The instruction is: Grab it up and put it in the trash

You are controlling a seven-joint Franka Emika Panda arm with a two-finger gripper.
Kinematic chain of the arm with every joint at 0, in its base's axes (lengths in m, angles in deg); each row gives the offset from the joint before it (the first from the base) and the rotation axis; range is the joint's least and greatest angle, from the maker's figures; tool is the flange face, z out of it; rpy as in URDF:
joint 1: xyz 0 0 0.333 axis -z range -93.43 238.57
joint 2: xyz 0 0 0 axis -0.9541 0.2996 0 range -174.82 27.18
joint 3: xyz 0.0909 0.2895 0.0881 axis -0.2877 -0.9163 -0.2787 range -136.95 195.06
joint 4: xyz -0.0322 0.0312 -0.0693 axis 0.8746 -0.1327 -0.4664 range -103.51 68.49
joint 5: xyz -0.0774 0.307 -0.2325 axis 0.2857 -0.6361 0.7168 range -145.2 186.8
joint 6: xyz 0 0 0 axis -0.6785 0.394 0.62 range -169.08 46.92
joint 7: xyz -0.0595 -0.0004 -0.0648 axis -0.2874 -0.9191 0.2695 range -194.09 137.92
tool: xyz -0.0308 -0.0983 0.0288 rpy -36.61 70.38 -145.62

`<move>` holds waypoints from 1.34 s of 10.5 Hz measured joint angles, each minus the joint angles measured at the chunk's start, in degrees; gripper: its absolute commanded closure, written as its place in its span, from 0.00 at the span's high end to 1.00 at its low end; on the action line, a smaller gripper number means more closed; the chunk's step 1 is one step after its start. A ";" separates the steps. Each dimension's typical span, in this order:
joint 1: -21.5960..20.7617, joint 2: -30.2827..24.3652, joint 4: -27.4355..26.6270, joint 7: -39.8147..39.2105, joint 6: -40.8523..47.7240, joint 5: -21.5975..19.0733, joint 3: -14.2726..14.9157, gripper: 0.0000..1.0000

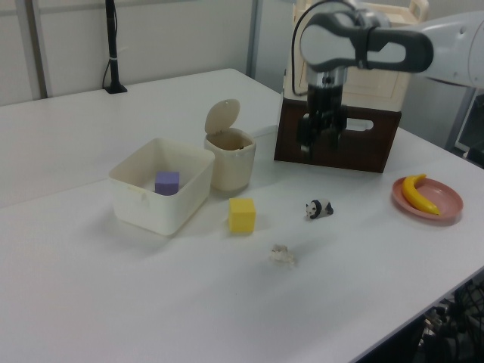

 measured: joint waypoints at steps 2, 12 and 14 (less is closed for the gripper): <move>-2.21 0.21 -4.78 0.01 0.01 -0.04 -0.11 1.00; -10.02 11.62 -11.98 6.45 -4.84 -0.05 -2.93 0.53; -10.04 13.52 -11.32 7.09 -4.94 0.00 -3.65 0.12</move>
